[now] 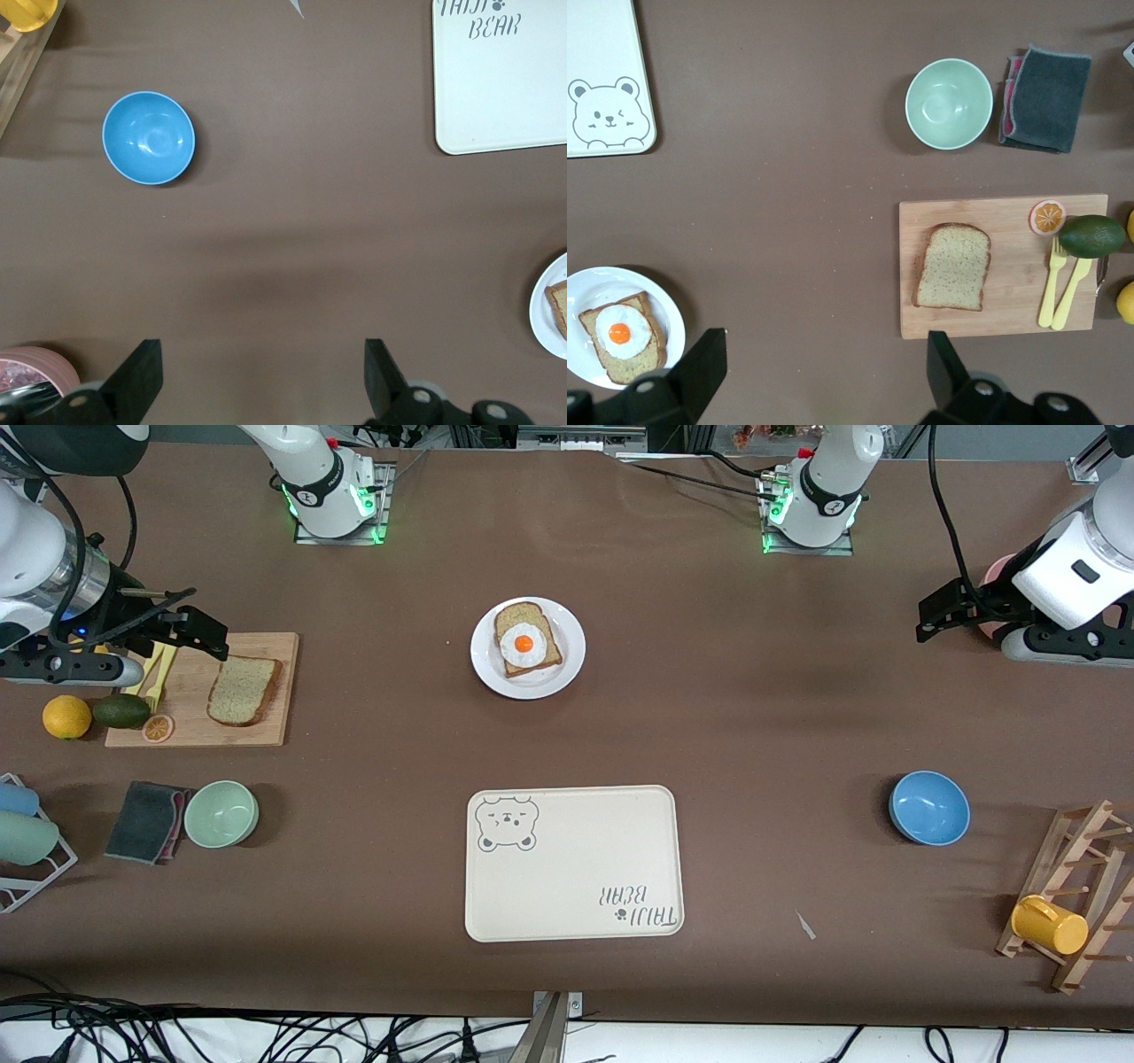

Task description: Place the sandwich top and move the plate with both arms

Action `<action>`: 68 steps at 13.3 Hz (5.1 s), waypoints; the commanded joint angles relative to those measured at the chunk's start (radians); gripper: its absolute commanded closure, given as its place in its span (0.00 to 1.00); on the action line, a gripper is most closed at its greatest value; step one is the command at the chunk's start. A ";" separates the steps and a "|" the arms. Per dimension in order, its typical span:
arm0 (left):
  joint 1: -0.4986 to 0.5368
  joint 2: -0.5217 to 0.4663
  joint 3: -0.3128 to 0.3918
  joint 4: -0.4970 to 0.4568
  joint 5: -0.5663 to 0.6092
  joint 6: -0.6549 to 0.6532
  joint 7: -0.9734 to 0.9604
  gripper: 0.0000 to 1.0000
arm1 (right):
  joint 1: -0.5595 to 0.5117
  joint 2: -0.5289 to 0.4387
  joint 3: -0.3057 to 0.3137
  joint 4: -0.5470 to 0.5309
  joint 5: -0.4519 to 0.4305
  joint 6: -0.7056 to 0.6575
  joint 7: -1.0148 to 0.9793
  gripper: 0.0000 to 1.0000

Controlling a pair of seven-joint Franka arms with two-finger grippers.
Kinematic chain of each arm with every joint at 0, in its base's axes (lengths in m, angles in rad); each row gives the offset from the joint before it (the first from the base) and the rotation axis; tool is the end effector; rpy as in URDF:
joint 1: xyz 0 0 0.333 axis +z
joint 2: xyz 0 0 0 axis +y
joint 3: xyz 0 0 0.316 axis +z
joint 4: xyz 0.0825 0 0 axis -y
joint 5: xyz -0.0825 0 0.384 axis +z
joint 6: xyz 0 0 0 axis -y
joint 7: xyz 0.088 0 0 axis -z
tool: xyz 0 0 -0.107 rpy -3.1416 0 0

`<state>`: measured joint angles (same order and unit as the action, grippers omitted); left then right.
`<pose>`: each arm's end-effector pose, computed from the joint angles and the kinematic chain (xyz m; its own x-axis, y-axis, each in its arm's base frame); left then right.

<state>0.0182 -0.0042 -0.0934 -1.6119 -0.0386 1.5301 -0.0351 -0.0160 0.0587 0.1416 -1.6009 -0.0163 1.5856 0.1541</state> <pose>0.5455 -0.0455 0.6042 0.9960 -0.0414 -0.0788 -0.0387 -0.9986 0.0354 0.5664 0.0676 0.5788 0.9971 -0.0282 -0.0713 -0.0269 -0.9995 0.0191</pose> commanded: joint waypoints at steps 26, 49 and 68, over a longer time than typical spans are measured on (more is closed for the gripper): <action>-0.003 0.001 -0.005 0.023 0.028 -0.022 -0.002 0.00 | 0.047 0.119 -0.144 -0.688 -0.304 0.625 0.265 0.12; -0.001 0.001 -0.003 0.023 0.028 -0.022 -0.002 0.00 | 0.053 0.265 -0.206 -0.682 -0.340 0.659 0.271 1.00; -0.003 0.001 -0.003 0.023 0.026 -0.024 -0.002 0.00 | 0.364 0.234 0.345 -0.148 -0.178 0.099 0.370 1.00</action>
<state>0.0174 -0.0043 -0.0934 -1.6107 -0.0385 1.5278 -0.0351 0.2545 0.2296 0.4912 -1.8097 -0.1726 1.6838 0.4529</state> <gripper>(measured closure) 0.000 0.934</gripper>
